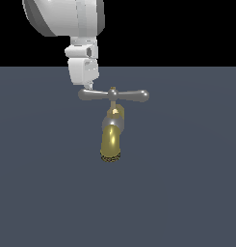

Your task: Turn on the faucet by rotating a designated handle.

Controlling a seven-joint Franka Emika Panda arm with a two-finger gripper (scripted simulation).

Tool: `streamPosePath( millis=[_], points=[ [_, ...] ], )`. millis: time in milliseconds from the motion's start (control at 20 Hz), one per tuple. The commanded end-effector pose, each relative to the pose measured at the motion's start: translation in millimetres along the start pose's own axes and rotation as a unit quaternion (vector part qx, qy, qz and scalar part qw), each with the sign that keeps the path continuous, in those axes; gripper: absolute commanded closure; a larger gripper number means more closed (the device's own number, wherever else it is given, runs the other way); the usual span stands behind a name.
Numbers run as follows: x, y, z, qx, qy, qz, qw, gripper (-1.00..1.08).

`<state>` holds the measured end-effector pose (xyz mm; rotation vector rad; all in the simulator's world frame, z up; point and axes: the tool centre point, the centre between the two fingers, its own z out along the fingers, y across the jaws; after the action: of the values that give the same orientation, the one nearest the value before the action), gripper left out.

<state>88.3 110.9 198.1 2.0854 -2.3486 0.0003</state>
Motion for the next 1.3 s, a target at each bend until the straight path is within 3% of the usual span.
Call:
streamPosePath(
  millis=[0, 1250],
  points=[
    [-0.1, -0.4, 0.0, 0.0, 0.0, 0.001, 1.0, 1.08],
    [-7.1, 72.0, 0.0, 0.0, 0.0, 0.001, 1.0, 1.08]
  ],
)
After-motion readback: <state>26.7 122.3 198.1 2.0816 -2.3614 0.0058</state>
